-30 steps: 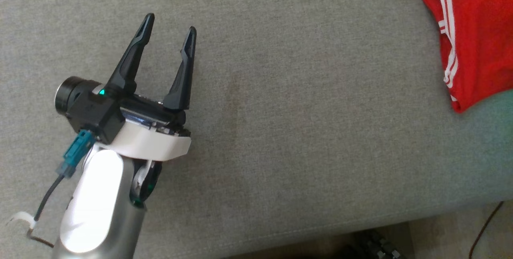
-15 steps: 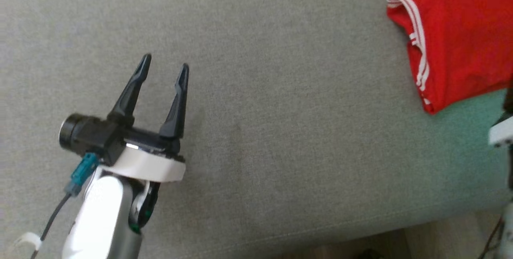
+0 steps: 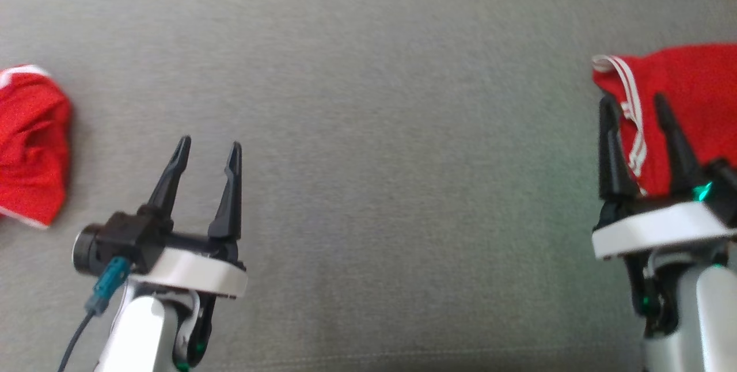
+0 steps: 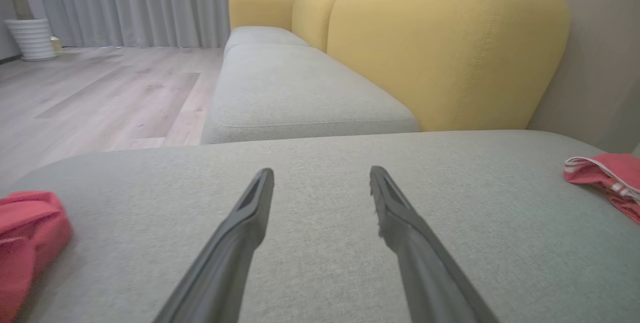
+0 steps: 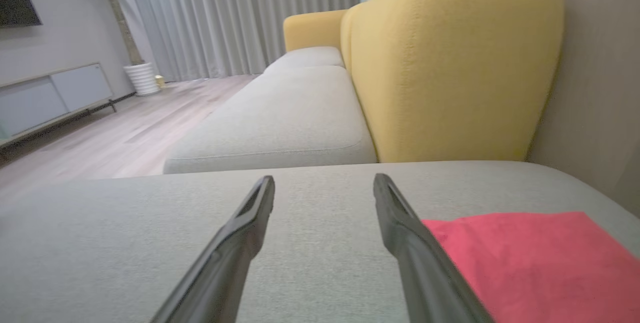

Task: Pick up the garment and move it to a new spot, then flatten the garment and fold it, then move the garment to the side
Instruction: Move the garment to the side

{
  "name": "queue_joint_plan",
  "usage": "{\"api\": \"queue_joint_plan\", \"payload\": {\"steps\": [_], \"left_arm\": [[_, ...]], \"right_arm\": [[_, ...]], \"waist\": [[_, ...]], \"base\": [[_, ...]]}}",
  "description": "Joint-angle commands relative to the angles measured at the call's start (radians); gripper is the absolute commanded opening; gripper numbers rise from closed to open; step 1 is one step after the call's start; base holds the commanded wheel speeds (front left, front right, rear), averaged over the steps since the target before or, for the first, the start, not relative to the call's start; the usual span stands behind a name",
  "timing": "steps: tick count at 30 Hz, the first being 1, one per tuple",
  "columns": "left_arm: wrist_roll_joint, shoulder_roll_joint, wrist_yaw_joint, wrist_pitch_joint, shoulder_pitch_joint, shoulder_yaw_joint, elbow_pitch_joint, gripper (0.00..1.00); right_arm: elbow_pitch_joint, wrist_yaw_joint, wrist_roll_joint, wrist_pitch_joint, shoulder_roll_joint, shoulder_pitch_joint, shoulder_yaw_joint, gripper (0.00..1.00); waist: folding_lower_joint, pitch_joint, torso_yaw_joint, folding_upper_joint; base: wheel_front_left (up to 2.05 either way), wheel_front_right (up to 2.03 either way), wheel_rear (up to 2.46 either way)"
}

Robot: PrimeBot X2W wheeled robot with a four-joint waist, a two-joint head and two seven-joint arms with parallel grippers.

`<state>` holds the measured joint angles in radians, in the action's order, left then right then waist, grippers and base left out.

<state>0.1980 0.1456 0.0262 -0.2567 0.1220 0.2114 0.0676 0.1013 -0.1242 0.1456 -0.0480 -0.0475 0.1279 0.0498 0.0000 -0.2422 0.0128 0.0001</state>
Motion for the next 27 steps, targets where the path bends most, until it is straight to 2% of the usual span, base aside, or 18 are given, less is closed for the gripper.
{"api": "queue_joint_plan", "payload": {"steps": [1, 7, 17, 27], "left_arm": [[0.003, 0.019, -0.006, -0.005, 0.009, -0.038, -0.03, 1.0], [0.004, 0.026, -0.017, -0.005, -0.044, -0.046, -0.028, 1.0], [0.005, 0.036, -0.03, 0.008, -0.121, -0.032, -0.03, 1.0], [0.007, 0.051, -0.042, 0.032, -0.16, -0.029, -0.059, 1.0]], "right_arm": [[0.027, -0.007, 0.01, 0.011, -0.003, -0.014, -0.024, 1.0], [-0.005, -0.007, 0.027, 0.035, -0.003, -0.073, -0.044, 1.0], [-0.01, -0.007, 0.025, 0.031, -0.003, -0.163, -0.034, 1.0], [0.012, -0.007, 0.034, 0.017, -0.003, -0.219, -0.033, 1.0]], "waist": [[0.0, 0.05, -0.052, -0.0001], [0.0, 0.116, -0.094, -0.0001], [0.0, 0.201, -0.098, -0.0001], [0.0, 0.23, -0.092, -0.0001]], "base": [[0.0, 0.0, 0.0], [0.0, 0.0, 0.0], [0.0, 0.0, 0.0], [0.0, 0.0, 0.0]]}}
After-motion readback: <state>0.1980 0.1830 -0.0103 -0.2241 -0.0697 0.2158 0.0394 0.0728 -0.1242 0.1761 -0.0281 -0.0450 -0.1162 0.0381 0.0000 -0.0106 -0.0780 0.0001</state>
